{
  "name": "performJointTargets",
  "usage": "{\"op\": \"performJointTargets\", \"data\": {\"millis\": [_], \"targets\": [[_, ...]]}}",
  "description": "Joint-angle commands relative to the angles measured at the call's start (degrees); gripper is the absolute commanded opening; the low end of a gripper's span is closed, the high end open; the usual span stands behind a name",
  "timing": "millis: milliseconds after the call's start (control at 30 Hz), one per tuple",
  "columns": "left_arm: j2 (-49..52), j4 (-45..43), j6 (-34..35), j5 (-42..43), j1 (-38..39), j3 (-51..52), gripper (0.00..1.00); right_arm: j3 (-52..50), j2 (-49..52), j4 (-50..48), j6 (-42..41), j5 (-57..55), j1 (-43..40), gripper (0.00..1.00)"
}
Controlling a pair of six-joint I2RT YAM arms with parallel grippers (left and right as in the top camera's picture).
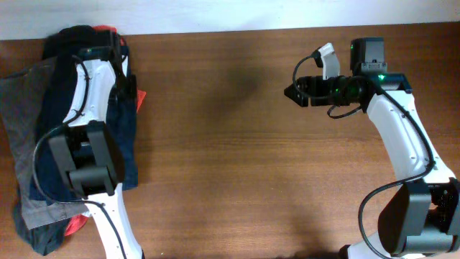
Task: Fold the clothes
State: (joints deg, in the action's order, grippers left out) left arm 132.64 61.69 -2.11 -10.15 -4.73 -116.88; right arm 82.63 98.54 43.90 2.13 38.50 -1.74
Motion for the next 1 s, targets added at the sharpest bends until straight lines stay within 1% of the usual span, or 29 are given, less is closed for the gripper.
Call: {"op": "performJointTargets", "data": {"millis": [0, 67, 100, 133, 200, 233, 333, 467, 600, 767, 933, 967], "targets": [[0.2, 6.21, -0.35, 0.24, 3.43, -10.6, 0.01, 1.81, -0.72, -0.31, 0.55, 0.15, -0.63, 0.55], [0.2, 9.46, -1.22, 0.26, 5.68, -15.39, 0.01, 2.8, -1.27, 0.11, 0.42, 0.35, -1.38, 0.41], [0.2, 10.93, -1.46, 0.26, 6.97, -17.81, 0.01, 3.61, -1.6, 0.66, 0.42, 0.35, -1.77, 0.36], [0.2, 12.57, -1.46, 0.28, 8.74, -20.83, 0.01, 4.5, -1.86, 1.42, 0.42, 0.33, -2.21, 0.33], [0.2, 14.84, -1.46, 0.33, 12.15, -26.05, 0.01, 7.19, -2.54, 4.09, 0.42, 0.33, -3.63, 0.31], [0.2, 15.65, -1.75, 1.46, 15.02, -29.81, 0.01, 9.81, -2.97, 7.13, 0.44, 0.31, -5.09, 0.29], [0.2, 14.56, -1.9, 6.47, 20.83, -34.4, 0.01, 14.8, -3.58, 12.87, 0.44, 0.31, -8.7, 0.28], [0.83, 10.56, -1.84, 12.9, 27.47, -34.6, 0.01, 19.15, -3.72, 17.29, 0.46, 0.31, -13.84, 0.28], [3.48, 7.19, -1.03, 13.68, 33.9, -34.32, 0.01, 20.33, -3.69, 20.04, 0.46, 0.31, -19.61, 0.28], [8.85, 3.56, -0.42, 14.32, 40.06, -34.29, 0.01, 20.33, -3.69, 20.63, 0.44, 0.33, -25.05, 0.28], [14.99, -1.4, 1.75, 15.63, 44.24, -34.29, 0.02, 20.33, -3.69, 21.33, 0.46, 0.31, -28.85, 0.28], [15.69, -2.67, 1.73, 16.61, 44.78, -34.29, 0.05, 20.33, -3.69, 21.29, 0.46, 0.31, -29.18, 0.28]]}}
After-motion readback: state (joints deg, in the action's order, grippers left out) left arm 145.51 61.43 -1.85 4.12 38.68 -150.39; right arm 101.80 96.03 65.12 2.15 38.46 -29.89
